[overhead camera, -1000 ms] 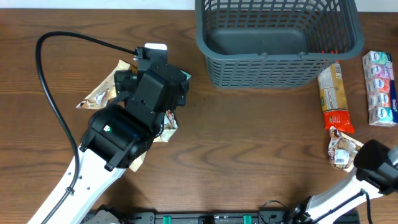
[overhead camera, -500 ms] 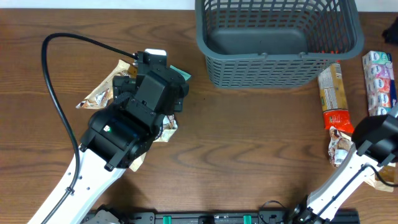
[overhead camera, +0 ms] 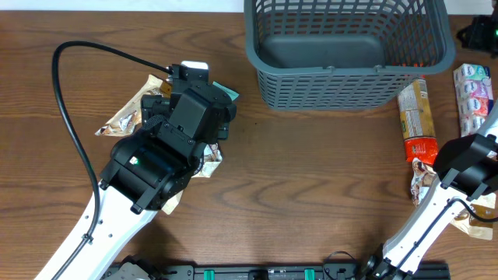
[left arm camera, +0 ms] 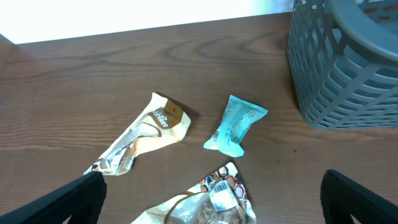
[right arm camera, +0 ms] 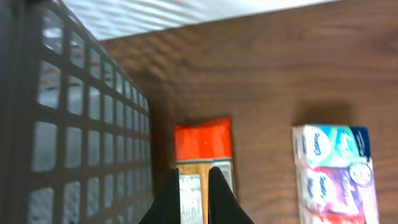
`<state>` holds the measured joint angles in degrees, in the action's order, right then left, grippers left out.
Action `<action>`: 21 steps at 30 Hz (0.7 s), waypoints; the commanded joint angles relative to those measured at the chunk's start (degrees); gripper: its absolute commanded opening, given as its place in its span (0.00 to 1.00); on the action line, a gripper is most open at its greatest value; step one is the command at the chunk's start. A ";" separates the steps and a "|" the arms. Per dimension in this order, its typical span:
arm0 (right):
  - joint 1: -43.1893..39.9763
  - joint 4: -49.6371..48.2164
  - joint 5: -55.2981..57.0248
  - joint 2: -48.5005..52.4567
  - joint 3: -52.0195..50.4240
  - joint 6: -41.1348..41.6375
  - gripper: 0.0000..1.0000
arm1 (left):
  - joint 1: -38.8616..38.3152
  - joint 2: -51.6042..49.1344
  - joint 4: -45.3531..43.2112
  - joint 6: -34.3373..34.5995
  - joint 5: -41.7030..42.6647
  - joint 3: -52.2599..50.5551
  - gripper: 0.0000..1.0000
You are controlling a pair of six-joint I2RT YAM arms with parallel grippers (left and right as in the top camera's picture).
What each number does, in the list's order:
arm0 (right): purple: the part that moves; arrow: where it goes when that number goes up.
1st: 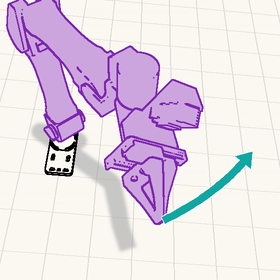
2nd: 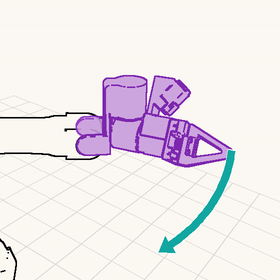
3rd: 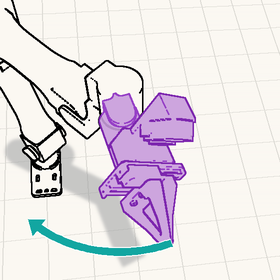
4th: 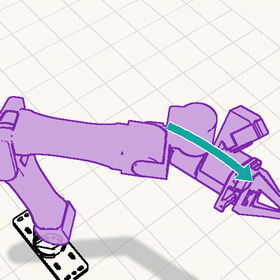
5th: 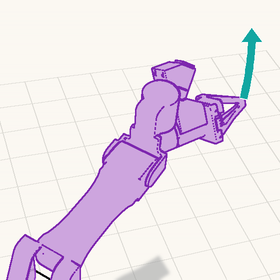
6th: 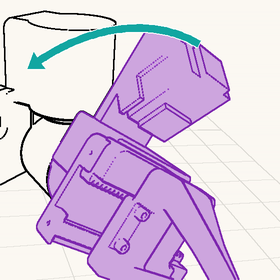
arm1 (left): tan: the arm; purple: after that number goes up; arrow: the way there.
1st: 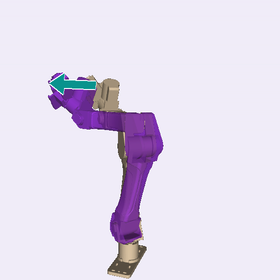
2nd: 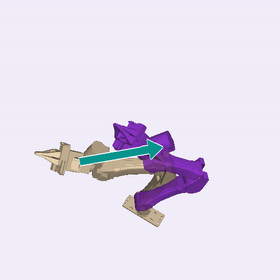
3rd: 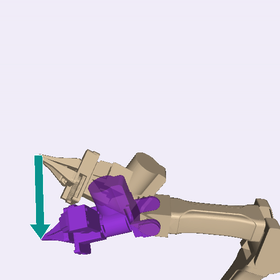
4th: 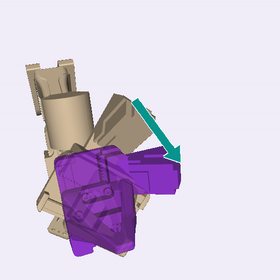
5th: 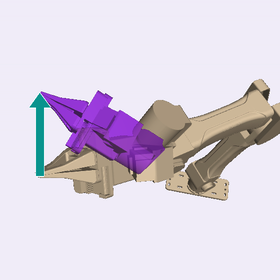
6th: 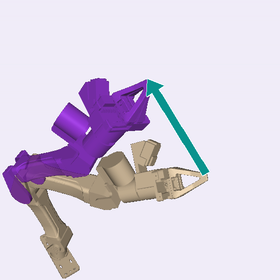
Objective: Pack container
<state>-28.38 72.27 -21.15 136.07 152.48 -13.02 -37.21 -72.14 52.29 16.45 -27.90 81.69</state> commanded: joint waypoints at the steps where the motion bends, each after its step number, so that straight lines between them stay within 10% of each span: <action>1: 0.85 -0.66 -2.47 0.00 0.28 -0.76 0.01 | 0.28 0.50 0.15 -0.33 -1.31 -0.09 0.99; 21: 4.94 -2.01 -8.15 0.02 0.28 -0.76 0.02 | 0.28 0.50 0.17 -0.35 -1.31 -0.09 0.99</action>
<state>-24.56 70.41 -26.39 136.07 152.48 -13.21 -37.21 -72.14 52.29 16.45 -27.90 81.69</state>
